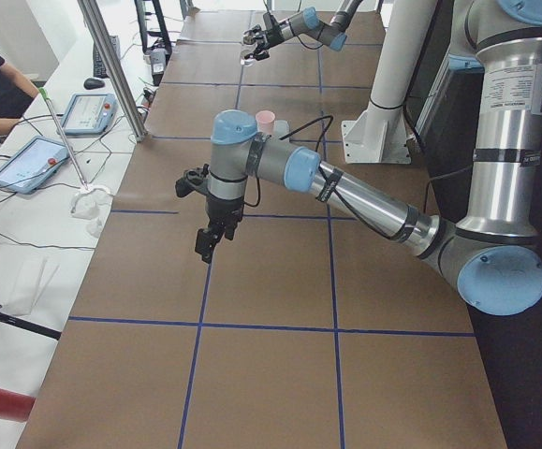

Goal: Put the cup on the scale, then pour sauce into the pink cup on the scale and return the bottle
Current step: 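Lift the glass bottle with the right gripper, then move the bottle over the pink cup and tilt the spout down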

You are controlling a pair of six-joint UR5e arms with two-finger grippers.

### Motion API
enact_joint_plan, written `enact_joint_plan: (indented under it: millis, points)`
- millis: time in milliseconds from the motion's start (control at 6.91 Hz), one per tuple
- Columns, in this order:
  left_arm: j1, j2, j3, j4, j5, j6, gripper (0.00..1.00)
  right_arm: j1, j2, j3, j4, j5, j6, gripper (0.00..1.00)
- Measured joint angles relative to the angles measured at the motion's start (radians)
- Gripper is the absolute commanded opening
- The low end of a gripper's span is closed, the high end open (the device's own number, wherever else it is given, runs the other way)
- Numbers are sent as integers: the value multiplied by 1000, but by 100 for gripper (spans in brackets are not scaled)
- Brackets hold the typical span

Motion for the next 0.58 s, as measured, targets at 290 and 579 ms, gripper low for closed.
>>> enact_joint_plan:
  millis: [290, 579]
  points:
    - [-36, 1, 154, -159, -59, 10, 100, -41, 25, -1, -42, -103, -109, 0]
    - [-39, 7, 255, -234, -95, 9, 100, -106, 44, -7, -93, -217, -208, 0]
